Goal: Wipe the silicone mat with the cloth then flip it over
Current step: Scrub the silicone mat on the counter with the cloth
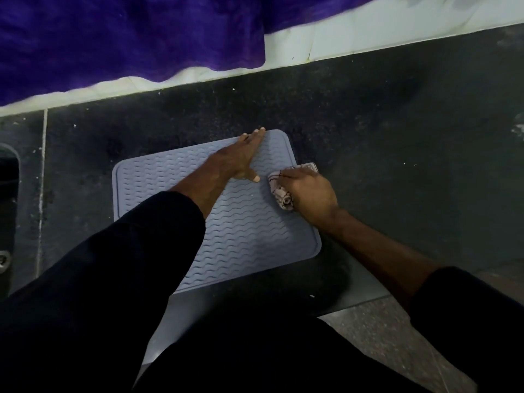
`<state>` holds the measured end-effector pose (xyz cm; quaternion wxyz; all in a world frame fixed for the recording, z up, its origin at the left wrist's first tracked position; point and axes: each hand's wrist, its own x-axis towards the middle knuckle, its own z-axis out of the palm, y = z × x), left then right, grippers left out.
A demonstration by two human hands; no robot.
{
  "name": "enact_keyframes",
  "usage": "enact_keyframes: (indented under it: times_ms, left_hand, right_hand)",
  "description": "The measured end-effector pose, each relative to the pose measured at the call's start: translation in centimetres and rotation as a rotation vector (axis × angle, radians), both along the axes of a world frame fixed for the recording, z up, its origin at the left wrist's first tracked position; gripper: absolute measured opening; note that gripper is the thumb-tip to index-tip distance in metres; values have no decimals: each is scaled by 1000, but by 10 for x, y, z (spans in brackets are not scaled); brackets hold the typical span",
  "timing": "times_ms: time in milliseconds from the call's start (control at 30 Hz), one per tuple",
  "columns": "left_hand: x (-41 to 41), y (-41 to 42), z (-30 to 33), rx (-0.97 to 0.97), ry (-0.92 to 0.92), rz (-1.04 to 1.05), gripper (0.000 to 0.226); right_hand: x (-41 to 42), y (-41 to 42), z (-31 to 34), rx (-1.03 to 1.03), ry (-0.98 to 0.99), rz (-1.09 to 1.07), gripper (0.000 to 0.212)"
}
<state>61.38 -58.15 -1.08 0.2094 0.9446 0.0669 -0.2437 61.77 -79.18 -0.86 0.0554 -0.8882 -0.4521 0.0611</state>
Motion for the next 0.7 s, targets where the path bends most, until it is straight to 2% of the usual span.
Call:
enact_keyframes:
  times_ms: [67, 233, 467, 567, 700]
  left_hand:
    - [0, 1, -1, -20, 2, -6, 120]
    - [2, 6, -2, -52, 1, -17, 119]
    - [-6, 0, 3, -16, -16, 41, 120]
    - [-22, -11, 11, 77, -112, 74, 111]
    - [-65, 20, 5, -41, -238, 186, 88]
  right_hand:
    - [-18, -13, 4, -16, 10, -17, 38]
    - [-69, -61, 8, 91, -2, -16, 33]
    - [-112, -99, 3, 11, -18, -25, 29]
    - [-109, -97, 8, -50, 86, -94, 39]
    - [-92, -80, 28, -201, 204, -181, 26]
